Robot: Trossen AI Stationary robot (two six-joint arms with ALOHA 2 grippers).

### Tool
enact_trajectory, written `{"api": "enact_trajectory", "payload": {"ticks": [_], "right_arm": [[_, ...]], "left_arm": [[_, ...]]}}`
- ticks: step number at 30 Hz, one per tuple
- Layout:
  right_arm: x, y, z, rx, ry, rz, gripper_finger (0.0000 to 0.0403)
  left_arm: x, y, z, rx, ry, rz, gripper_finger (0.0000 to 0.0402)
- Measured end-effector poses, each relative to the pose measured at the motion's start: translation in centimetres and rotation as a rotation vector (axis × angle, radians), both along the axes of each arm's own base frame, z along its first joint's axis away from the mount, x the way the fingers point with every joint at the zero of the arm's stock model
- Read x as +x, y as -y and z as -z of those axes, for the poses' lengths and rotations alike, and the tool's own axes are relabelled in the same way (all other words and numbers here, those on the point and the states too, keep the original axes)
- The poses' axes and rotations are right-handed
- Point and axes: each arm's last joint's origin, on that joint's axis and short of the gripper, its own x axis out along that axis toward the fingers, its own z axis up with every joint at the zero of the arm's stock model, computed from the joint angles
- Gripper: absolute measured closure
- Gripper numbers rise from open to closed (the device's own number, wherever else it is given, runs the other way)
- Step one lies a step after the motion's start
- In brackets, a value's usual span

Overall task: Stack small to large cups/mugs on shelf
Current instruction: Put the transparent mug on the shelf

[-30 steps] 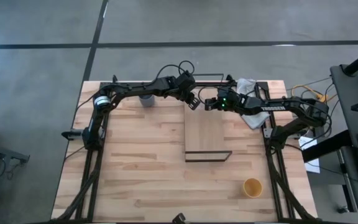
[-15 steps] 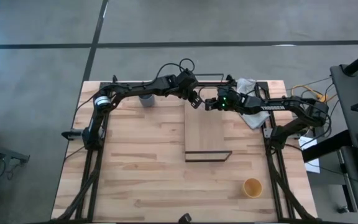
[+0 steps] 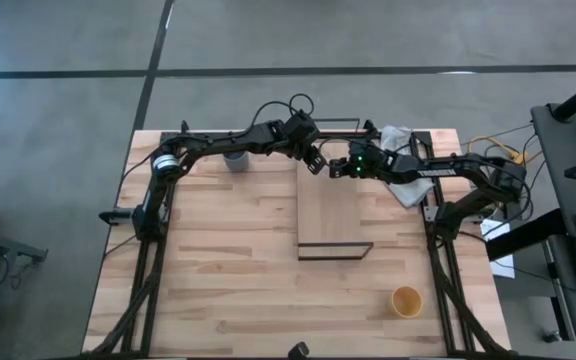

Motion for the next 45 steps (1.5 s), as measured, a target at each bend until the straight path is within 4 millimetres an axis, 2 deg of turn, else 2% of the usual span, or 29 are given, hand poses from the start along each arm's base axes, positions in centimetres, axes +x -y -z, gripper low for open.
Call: {"api": "enact_trajectory", "payload": {"ticks": [19,22,33,45], "right_arm": [[-0.6,1.0,0.2,-0.017,-0.041,0.006,0.0349],[-1.0,0.9,0.8,-0.005,-0.092,0.012,0.0349],[-1.0,1.2,0.6,-0.013,-0.07,0.017,0.0349],[-1.2,1.3,-0.1,-0.036,-0.052,0.014,0.0349]], "left_arm": [[-0.2,-0.5,-0.1,0.001,0.002,-0.004,0.0401],[-0.1,-0.5,-0.6,0.013,0.029,0.002,0.0401],[-0.3,-0.5,-0.5,-0.003,0.021,0.009,0.0382],[-0.5,-0.6,0.0,0.006,-0.022,0.013,0.038]]}}
